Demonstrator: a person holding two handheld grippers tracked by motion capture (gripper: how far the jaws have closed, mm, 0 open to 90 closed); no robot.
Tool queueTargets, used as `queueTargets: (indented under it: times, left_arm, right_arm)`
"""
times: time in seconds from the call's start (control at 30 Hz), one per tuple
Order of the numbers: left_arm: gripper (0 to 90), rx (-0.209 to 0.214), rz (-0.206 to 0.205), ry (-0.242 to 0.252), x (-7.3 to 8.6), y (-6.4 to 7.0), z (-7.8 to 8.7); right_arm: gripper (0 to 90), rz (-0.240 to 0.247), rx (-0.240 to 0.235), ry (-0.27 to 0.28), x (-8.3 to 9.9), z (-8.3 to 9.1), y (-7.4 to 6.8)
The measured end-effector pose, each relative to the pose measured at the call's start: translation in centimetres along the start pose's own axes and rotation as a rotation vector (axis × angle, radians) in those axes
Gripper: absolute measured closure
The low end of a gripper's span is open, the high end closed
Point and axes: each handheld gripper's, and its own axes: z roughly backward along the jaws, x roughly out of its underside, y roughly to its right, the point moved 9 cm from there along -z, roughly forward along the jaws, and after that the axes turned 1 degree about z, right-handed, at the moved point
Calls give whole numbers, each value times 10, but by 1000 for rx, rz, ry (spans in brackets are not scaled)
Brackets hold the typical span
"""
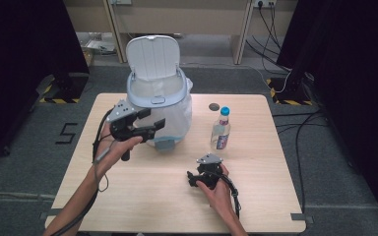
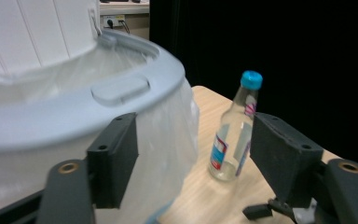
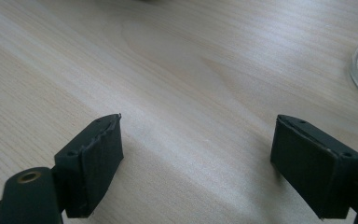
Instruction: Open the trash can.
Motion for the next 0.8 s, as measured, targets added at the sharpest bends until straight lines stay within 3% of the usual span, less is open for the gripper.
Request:
queueTargets:
  times: [0.23, 0.43, 0.57, 0.8]
  left_arm:
    - [145, -17, 21, -26, 39, -4, 5]
    - [146, -18, 24, -25, 63, -15, 9]
    - [149, -11, 65, -20, 83, -20, 10]
    - [152, -38, 58, -76, 123, -33, 8]
  right_arm:
    - [167, 1, -1, 0, 0, 0, 0]
    - [164, 2, -4, -2, 0, 0, 0]
    - [163, 2, -5, -3, 0, 0, 0]
    - [163, 3, -6, -3, 0, 0, 0]
